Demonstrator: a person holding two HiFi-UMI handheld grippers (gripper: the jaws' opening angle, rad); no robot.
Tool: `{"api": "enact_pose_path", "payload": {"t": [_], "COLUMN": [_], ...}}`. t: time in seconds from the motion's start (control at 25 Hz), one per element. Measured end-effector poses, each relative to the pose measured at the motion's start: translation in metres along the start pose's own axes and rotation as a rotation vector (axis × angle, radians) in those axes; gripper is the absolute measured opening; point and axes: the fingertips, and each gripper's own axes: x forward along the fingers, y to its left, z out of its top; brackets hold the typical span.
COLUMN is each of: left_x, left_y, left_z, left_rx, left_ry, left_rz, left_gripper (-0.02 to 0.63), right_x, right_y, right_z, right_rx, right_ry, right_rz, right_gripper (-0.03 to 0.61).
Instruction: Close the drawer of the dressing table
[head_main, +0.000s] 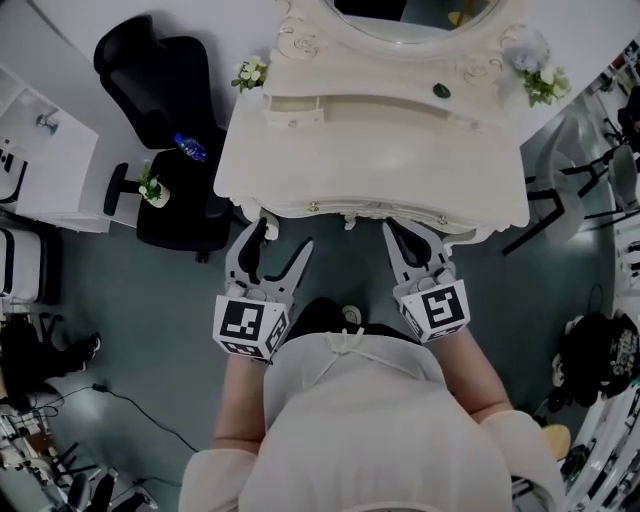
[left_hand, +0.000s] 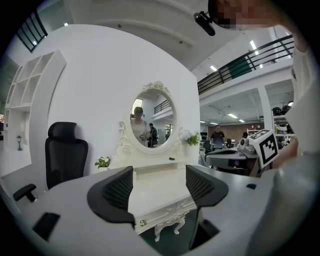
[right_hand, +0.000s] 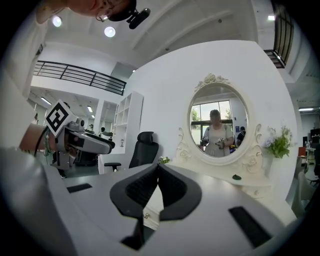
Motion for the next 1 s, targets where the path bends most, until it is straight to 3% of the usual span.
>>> {"api": "enact_pose_path", "payload": {"t": [0.32, 0.68, 1.0], "left_x": [0.079, 0.171, 0.237], "left_y": [0.041, 0.118, 0.162], "left_z": [-0.021, -0.025, -0.071], "left_rx": [-0.030, -0.068, -0.097], "left_ry": [0.079, 0.102, 0.187], "left_rz": [0.020, 0.063, 0.034], "left_gripper": [0.334, 0.333, 0.333], "right_x": [0.067, 0.168, 0.240], "right_y": [-0.048, -0.100, -0.124], "right_z": [-0.013, -0.027, -0.058], "right_rx": [-0.016, 0.018, 0.068], "right_ry": [0.029, 0.073, 0.101], "right_rz": [0.015, 0.006, 0.002], "right_gripper": [0.006, 0.006, 0.006]}}
